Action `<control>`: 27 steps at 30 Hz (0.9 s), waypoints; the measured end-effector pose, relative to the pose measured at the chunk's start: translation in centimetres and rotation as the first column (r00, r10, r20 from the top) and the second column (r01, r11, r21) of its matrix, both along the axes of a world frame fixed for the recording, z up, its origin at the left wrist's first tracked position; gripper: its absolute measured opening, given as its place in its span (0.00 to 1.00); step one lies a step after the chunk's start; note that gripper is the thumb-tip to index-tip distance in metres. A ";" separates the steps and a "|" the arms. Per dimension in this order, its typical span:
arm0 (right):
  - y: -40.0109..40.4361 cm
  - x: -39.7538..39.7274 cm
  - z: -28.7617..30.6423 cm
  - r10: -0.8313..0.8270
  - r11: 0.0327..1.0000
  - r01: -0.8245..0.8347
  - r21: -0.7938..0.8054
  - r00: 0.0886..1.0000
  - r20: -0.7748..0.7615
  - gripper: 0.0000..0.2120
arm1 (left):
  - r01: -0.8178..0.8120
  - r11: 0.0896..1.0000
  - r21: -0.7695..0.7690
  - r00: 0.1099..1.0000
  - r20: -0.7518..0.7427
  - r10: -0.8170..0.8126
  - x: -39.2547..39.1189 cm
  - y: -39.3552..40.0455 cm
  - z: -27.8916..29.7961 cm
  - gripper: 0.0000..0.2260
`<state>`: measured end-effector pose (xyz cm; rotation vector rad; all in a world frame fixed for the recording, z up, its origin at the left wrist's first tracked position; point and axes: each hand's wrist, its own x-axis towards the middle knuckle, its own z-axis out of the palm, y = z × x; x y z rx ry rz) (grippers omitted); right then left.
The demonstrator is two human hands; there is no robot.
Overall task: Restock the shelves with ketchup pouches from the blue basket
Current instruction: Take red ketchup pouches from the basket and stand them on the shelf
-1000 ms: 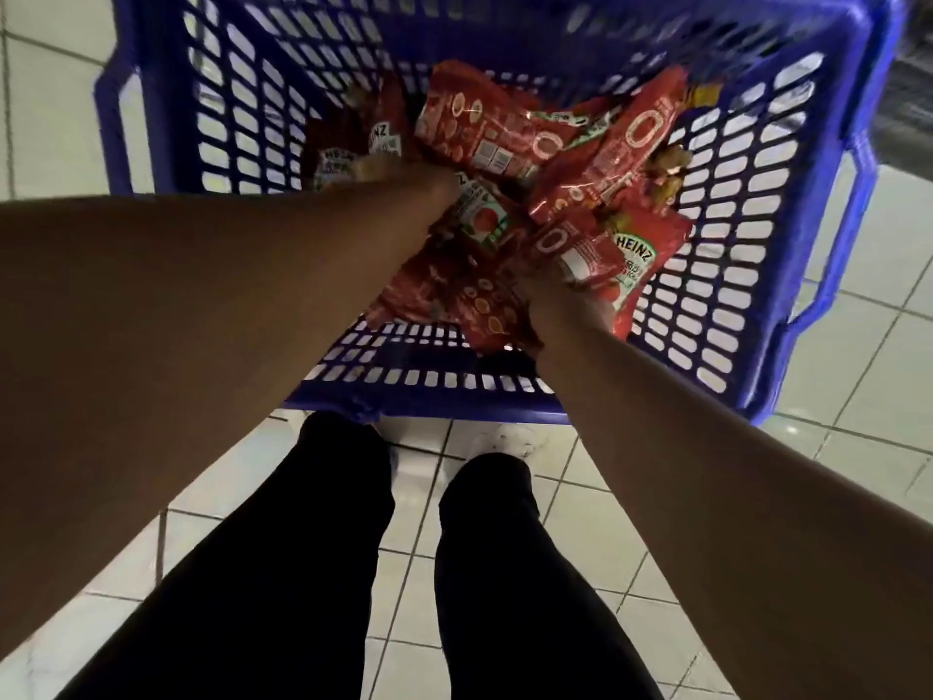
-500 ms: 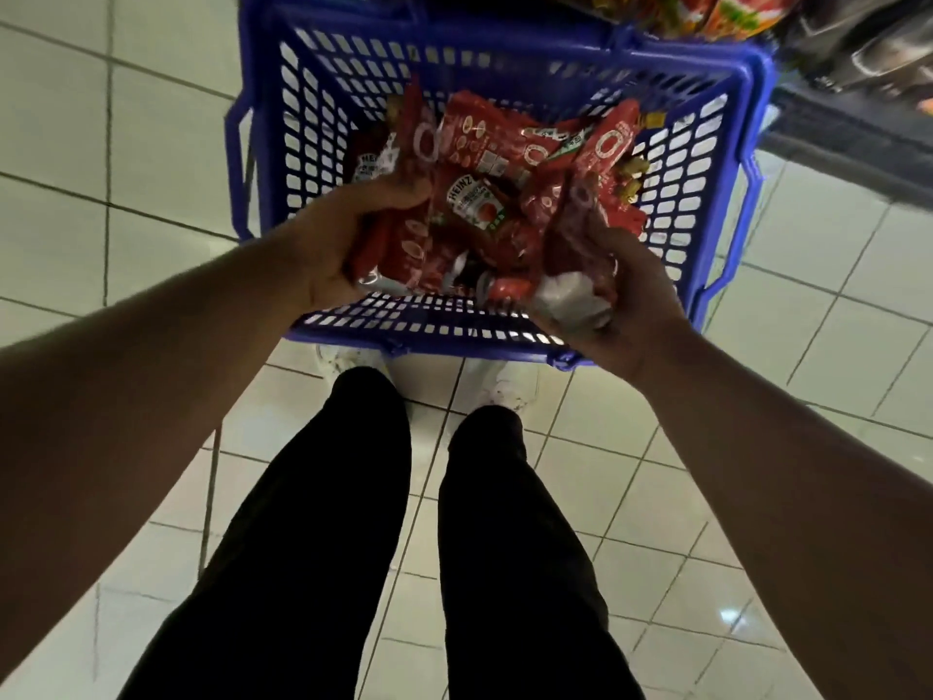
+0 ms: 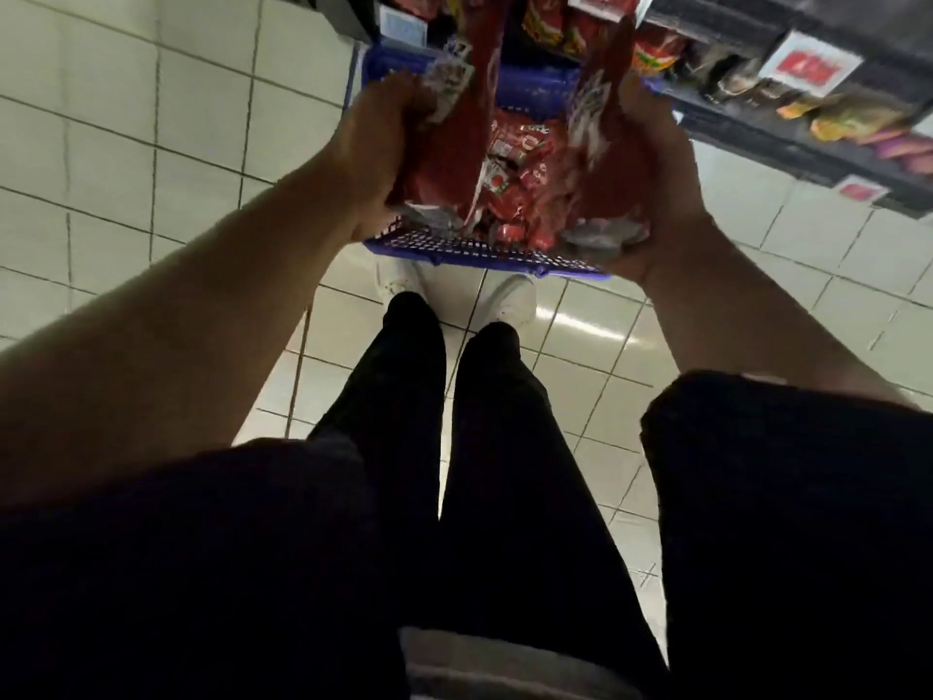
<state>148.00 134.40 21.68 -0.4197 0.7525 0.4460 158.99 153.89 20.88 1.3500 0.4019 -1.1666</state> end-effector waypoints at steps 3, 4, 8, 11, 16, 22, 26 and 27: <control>-1.7 -1.0 6.4 -0.002 0.998 0.002 -0.061 1.000 0.000 0.18 | 0.034 0.997 -0.068 0.998 0.049 -0.031 -0.5 -0.1 6.9 0.12; -2.2 -1.3 8.4 0.001 0.996 0.001 -0.090 1.000 0.022 0.20 | 0.059 0.992 -0.114 0.995 0.084 -0.050 -0.8 -0.2 9.1 0.10; -3.8 -1.9 15.5 0.053 0.986 -0.036 -0.165 0.994 0.098 0.21 | 0.022 0.970 -0.241 0.978 0.208 0.030 -1.4 -0.4 16.2 0.17; -4.5 -1.6 20.4 0.059 0.980 -0.034 -0.196 0.990 0.127 0.18 | 0.023 0.957 -0.291 0.974 0.222 0.044 -1.2 -1.0 20.9 0.20; -3.7 0.5 27.1 0.094 0.927 -0.015 -0.375 0.977 0.193 0.15 | -0.044 0.964 -0.263 0.958 0.261 0.115 -1.3 -2.1 27.5 0.14; -2.2 4.0 33.4 0.150 0.790 0.076 -0.608 0.938 0.312 0.12 | -0.088 0.916 -0.392 0.978 0.143 0.155 1.8 -2.1 34.6 0.24; -1.5 7.0 37.6 0.156 0.745 0.163 -0.647 0.900 0.407 0.10 | -0.034 0.945 -0.326 0.938 0.316 0.143 4.7 -1.9 38.8 0.21; -1.3 7.6 38.6 0.162 0.732 0.188 -0.655 0.885 0.436 0.09 | -0.018 0.953 -0.304 0.922 0.363 0.134 5.6 -1.8 39.8 0.21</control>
